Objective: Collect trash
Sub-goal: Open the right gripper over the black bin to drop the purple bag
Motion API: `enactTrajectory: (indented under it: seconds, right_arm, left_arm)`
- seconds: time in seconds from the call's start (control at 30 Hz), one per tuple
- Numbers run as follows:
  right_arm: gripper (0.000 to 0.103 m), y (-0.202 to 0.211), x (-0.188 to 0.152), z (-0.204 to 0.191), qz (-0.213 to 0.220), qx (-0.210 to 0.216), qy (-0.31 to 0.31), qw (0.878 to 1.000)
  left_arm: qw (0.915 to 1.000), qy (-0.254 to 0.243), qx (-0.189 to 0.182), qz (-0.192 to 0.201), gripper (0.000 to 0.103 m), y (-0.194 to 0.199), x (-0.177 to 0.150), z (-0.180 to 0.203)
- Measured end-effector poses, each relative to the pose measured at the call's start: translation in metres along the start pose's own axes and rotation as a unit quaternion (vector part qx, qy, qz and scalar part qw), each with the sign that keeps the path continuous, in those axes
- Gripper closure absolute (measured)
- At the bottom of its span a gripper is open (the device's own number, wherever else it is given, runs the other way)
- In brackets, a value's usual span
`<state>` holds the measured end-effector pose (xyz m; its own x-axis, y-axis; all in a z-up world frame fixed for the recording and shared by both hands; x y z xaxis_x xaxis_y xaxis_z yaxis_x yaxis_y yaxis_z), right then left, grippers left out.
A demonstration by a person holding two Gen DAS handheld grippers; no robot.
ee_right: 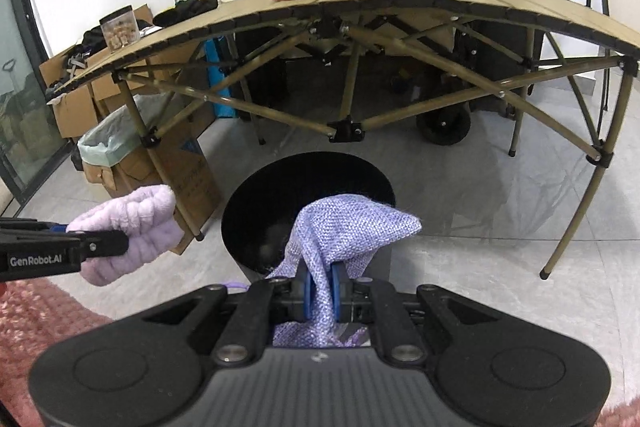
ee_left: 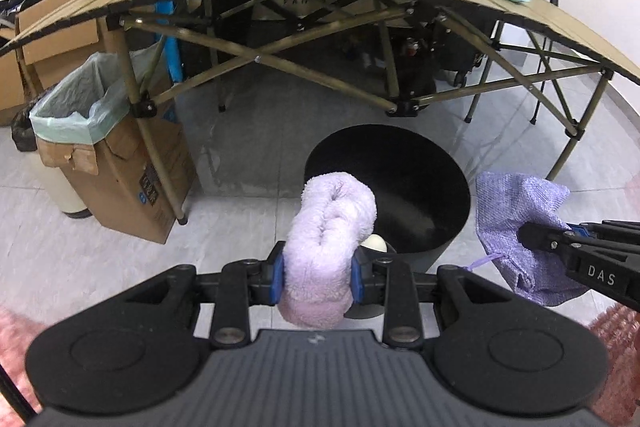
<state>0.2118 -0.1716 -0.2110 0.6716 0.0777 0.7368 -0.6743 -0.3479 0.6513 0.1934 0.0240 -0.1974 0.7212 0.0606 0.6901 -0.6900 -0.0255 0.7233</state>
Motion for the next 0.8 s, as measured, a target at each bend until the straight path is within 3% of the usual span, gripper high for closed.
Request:
enactTrajectory:
  seconds: [0.67, 0.8]
  right_arm:
    - [0.093, -0.104, 0.039, -0.013, -0.012, 0.022, 0.024, 0.999]
    - [0.088, -0.122, 0.041, -0.017, -0.02, 0.022, 0.031, 0.999]
  left_arm:
    - [0.9991, 0.023, 0.033, -0.015, 0.072, -0.055, 0.028, -0.017]
    - [0.9988, 0.023, 0.04, -0.016, 0.072, -0.06, 0.03, -0.022]
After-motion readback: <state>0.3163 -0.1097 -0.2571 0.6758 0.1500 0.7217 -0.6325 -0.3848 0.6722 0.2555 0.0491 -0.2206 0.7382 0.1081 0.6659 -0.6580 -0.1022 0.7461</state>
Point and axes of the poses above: each gripper's, at about its wrist camera, not at the fingertips, and y roughly against the way its jaws point, z to its right, x to its top, the point moved 8 cm from there along -y, roughly the way its jaws point, and after that the axes turned 3 degrees about z, right-handed, at the moved point
